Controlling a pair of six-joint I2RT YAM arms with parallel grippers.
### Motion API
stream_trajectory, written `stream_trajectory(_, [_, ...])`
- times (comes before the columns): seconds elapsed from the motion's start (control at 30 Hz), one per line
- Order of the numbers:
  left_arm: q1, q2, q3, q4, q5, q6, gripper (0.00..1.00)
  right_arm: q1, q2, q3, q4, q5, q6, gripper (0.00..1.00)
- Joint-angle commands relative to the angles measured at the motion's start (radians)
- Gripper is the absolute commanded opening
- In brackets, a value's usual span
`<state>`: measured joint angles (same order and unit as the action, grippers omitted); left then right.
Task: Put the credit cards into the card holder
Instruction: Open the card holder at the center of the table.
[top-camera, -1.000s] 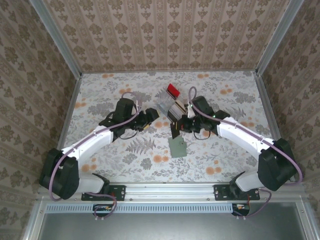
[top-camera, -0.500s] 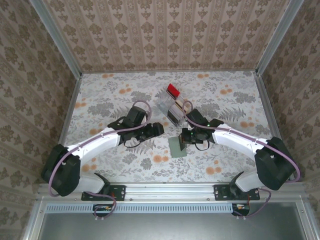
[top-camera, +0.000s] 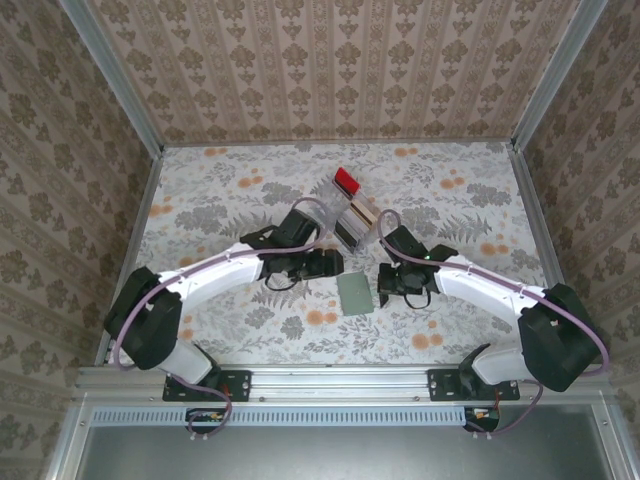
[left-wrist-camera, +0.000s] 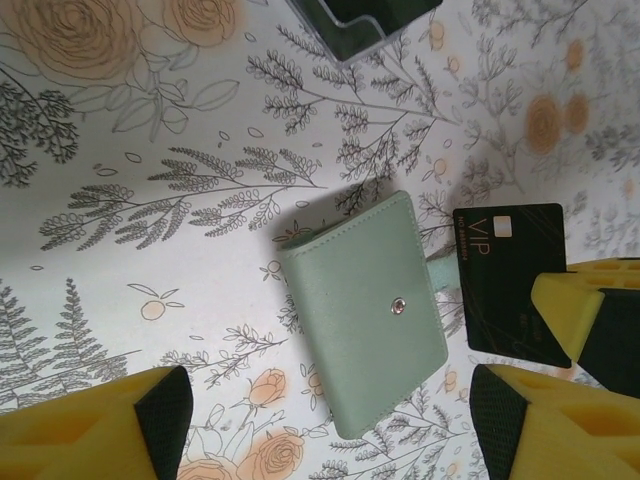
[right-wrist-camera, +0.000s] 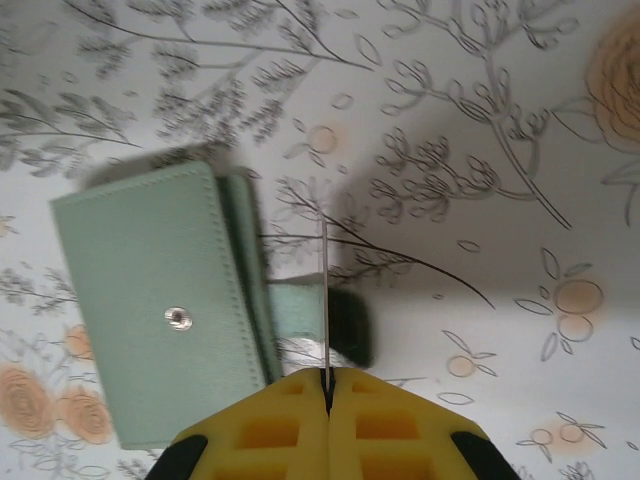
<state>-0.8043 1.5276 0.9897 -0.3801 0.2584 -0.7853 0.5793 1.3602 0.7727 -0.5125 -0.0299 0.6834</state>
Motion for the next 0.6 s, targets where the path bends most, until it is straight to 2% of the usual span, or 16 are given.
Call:
stream_trajectory(0.0, [-0.028,0.059,0.068,-0.078,-0.039,0.046,0.79,-0.018,-0.020,-0.041,0.011,-0.004,0.001,0.04])
stream_trajectory(0.27, [-0.108,0.262,0.313,-0.325,-0.173,0.067,0.87,-0.030,-0.048,-0.136,0.098,-0.065,0.035,0.03])
stream_trajectory(0.5, [-0.147,0.395,0.463,-0.425,-0.229,0.032,0.90,-0.032,-0.072,-0.221,0.173,-0.079,0.087,0.02])
stream_trajectory(0.53, [-0.152,0.413,0.479,-0.434,-0.231,0.023,0.97,-0.032,-0.075,-0.231,0.178,-0.073,0.092,0.03])
stream_trajectory(0.57, [-0.153,0.431,0.497,-0.446,-0.233,0.012,0.98,-0.032,-0.079,-0.239,0.184,-0.071,0.094,0.02])
